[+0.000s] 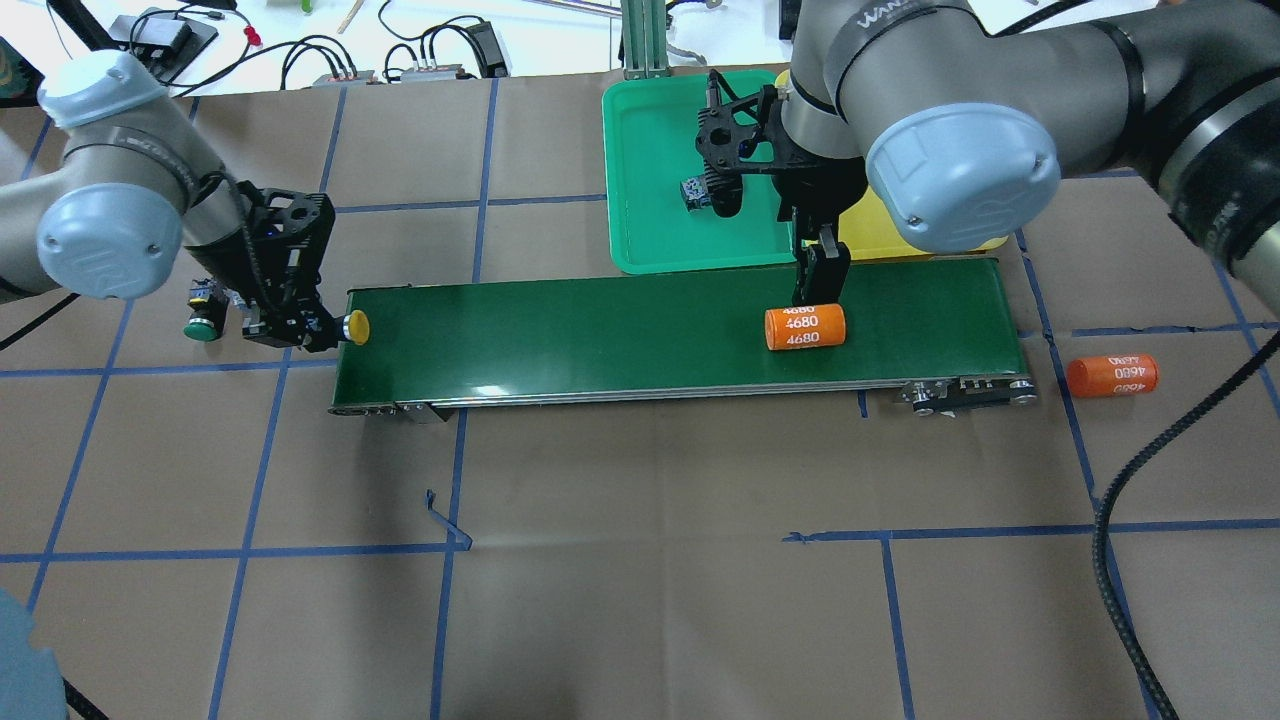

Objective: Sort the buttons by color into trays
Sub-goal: 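Place the yellow-capped button on the belt with the left gripper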

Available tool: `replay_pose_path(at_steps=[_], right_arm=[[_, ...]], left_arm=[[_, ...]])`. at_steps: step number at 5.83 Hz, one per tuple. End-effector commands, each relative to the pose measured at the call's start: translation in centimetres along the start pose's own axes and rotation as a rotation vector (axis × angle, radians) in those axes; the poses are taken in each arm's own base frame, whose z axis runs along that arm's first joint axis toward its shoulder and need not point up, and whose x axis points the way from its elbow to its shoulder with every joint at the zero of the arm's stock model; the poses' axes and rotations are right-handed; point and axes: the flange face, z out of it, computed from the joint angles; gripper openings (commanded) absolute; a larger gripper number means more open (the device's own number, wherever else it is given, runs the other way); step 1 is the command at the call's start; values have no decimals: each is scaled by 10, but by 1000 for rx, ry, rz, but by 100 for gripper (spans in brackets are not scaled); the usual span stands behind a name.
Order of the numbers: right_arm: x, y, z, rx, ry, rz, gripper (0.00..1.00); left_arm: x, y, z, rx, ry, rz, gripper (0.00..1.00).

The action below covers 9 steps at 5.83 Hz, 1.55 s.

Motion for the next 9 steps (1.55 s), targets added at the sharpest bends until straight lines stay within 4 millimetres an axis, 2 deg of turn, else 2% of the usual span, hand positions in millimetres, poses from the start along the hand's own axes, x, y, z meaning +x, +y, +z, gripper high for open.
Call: replay_pose_path(at_steps=[1, 2, 3, 4, 5, 6, 7, 8, 9], right_arm=[[0, 0, 1, 0, -4, -2, 100], [0, 0, 1, 0, -4, -3, 100], [0, 0, 2, -1, -6, -2, 100], [0, 0, 3, -1, -7, -2, 100], [-5, 1, 13, -3, -24, -2, 100], [-5, 1, 14, -5, -25, -5, 100], [-4, 1, 14, -3, -15, -7, 100], [0, 0, 10, 2, 21, -12, 100], [0, 1, 10, 0, 22, -9, 100]], left_arm=[[1, -38, 27, -18, -35, -8, 3], [5, -36, 36, -20, -29, -19, 20], [5, -35, 37, -15, -19, -43, 98], [0, -30, 21, -23, -49, -60, 98], [-16, 9, 1, -21, -81, -134, 98], [-24, 46, -22, -8, -87, -198, 98], [-30, 80, -24, -1, -97, -259, 98], [-44, 110, -17, 6, -116, -369, 98], [-59, 119, -19, 11, -166, -521, 98]])
